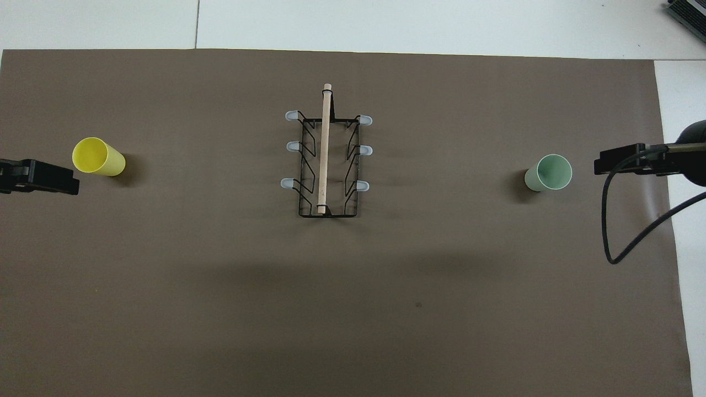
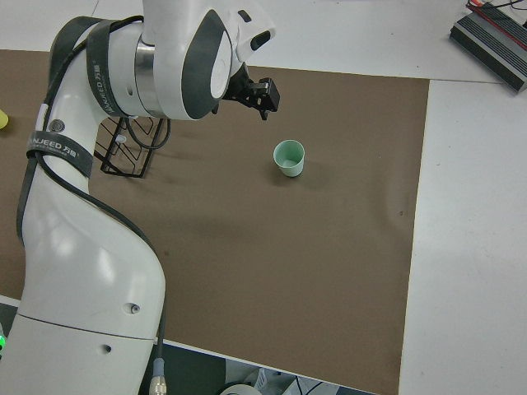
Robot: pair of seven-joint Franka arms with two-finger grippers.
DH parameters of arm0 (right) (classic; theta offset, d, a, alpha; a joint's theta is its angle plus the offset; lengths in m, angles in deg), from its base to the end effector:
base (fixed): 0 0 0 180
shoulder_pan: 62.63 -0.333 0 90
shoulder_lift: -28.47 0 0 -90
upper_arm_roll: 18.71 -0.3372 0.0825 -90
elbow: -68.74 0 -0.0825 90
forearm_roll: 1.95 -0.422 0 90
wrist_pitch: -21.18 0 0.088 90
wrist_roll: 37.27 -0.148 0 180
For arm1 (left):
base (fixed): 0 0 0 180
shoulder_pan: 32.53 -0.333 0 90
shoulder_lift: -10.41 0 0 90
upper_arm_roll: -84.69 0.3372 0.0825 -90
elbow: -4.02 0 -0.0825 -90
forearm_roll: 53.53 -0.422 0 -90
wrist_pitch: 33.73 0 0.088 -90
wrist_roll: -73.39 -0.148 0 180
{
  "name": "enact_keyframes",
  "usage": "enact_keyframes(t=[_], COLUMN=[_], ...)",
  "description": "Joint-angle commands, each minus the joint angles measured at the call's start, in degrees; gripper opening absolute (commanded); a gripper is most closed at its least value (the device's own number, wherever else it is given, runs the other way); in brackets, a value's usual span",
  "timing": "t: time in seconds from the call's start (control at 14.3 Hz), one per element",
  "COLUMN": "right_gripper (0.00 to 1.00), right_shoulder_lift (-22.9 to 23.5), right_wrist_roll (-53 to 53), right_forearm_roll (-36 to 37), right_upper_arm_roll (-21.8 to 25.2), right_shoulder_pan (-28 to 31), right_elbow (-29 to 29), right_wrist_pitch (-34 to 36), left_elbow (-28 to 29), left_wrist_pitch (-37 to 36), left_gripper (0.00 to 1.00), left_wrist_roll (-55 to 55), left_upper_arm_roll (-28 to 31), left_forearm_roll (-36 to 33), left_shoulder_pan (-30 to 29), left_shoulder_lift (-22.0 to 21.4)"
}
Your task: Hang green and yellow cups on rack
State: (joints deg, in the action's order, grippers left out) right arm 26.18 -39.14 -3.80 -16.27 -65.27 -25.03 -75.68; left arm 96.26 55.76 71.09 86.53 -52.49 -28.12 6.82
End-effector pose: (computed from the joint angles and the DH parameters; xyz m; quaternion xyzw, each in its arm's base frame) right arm 0.5944 0.0060 0.6058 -0.9986 0.0158 -0.0466 0.0178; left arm 0.5707 -0.0278 0.6204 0.9990 -0.0427 0.0073 0.0101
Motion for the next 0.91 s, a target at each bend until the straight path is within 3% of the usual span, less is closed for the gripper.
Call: enact_keyframes(t=[0.0,0.84], right_gripper=[1.00,1.00], right_shoulder_lift=[0.61,0.61], right_wrist_roll=[-1.12,-1.21], right_forearm_roll=[1.05,2.10], right_upper_arm_roll=[-1.12,-1.12], right_shoulder_pan=[1.06,0.80], right_elbow=[1.13,1.13], right_wrist_pitch=[0.88,0.97], left_elbow=[0.75,0.66], left_wrist_pitch=[-0.45,1.31], left_gripper=[1.00,1.00], left_wrist_roll=[0.71,4.76], left_upper_arm_roll=[-0.25,-0.43], left_forearm_roll=[-0.87,-0.43], left_shoulder_pan=[-0.28,-0.28], left_shoulder_lift=[-0.89,-0.63])
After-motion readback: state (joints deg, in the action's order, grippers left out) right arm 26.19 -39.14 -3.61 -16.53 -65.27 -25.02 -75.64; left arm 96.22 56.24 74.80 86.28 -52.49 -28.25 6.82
